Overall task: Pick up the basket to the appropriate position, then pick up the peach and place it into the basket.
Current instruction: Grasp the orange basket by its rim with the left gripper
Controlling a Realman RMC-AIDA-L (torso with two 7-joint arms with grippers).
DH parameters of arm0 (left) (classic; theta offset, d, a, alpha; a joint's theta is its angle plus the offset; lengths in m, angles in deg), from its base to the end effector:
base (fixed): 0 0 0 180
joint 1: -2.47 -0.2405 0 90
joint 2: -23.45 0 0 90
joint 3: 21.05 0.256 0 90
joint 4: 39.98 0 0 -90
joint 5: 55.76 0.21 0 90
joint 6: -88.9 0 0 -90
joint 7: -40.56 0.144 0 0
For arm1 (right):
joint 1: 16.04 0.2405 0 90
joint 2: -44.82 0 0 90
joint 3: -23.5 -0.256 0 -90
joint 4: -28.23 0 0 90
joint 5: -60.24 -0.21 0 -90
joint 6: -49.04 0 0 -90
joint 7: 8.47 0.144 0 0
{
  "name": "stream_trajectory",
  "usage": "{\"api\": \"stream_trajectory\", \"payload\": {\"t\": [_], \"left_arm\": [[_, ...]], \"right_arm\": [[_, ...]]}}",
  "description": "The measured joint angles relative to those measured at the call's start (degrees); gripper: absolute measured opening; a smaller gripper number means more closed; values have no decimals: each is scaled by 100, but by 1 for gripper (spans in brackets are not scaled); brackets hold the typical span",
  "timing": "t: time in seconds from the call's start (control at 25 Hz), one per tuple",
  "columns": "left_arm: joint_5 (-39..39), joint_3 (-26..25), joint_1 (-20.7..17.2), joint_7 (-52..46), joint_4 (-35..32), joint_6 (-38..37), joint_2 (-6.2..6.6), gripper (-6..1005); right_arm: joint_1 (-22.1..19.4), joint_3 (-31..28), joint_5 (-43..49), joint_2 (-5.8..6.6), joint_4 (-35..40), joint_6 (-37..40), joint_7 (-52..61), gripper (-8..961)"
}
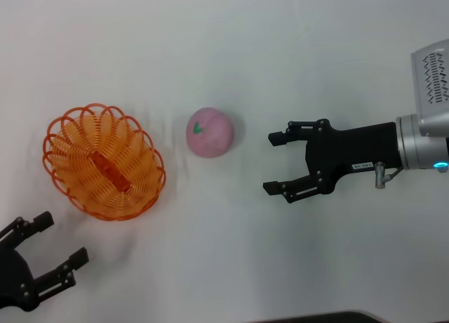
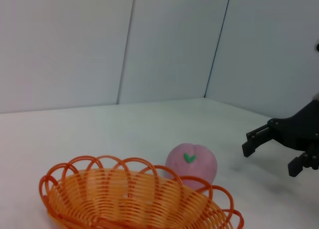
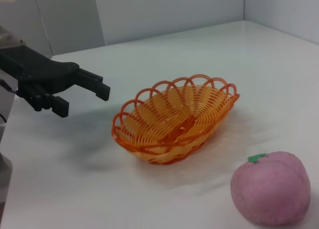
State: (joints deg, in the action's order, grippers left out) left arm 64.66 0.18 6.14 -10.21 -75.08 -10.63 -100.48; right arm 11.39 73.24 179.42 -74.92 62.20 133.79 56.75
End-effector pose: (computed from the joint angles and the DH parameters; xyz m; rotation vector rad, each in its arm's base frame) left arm -0.3642 0.1552 -0.0100 -2.4310 -0.6895 -0.7220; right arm 0.2862 0.2971 -0.0432 -2.9234 0.3652 0.4272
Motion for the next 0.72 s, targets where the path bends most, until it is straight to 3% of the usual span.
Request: {"api": "stream_trajectory", "payload": {"t": [0.72], "left_arm": [[96,-57,70,-66,27,55,0,872]], "right_arm": [[10,-71,-36,1,-9,-5,-142,942]]}}
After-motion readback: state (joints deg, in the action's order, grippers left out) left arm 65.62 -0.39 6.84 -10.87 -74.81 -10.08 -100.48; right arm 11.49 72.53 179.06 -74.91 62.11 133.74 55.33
